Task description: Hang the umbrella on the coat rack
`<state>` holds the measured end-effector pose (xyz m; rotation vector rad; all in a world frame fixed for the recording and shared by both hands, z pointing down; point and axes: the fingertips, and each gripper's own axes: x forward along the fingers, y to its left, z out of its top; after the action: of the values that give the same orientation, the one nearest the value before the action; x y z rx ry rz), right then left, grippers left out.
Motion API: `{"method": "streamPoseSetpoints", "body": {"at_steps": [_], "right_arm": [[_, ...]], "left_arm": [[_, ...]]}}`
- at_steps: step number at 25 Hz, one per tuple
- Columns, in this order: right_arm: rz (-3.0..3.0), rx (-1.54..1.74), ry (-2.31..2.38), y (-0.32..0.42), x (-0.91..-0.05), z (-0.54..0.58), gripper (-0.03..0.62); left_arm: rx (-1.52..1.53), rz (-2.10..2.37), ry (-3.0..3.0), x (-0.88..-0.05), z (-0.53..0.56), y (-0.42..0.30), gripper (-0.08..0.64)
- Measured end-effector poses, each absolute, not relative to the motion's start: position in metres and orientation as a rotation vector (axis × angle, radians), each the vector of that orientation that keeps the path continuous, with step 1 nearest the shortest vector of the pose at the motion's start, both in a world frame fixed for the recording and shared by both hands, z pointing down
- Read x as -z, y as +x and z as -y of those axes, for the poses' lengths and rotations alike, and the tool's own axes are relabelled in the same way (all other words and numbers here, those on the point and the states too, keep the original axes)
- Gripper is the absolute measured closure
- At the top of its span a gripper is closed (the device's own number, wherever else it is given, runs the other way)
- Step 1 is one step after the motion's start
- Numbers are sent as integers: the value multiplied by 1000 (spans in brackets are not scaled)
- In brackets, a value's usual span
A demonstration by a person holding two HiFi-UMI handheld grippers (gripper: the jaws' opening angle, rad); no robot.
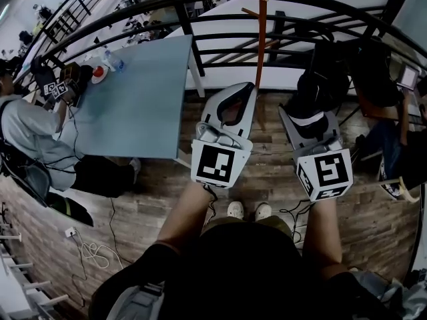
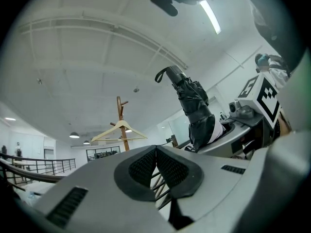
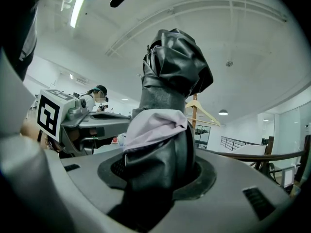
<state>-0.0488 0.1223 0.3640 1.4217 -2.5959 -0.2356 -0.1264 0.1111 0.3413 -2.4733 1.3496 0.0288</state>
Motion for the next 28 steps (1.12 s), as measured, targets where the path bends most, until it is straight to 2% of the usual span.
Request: {"method": "streamPoseSetpoints", "body": {"at_steps": [28], "right_arm": [[2557, 249, 1480, -56, -379, -57, 365]], "left_arm": [[-35, -1271, -2459, -341, -52, -142, 546]]}}
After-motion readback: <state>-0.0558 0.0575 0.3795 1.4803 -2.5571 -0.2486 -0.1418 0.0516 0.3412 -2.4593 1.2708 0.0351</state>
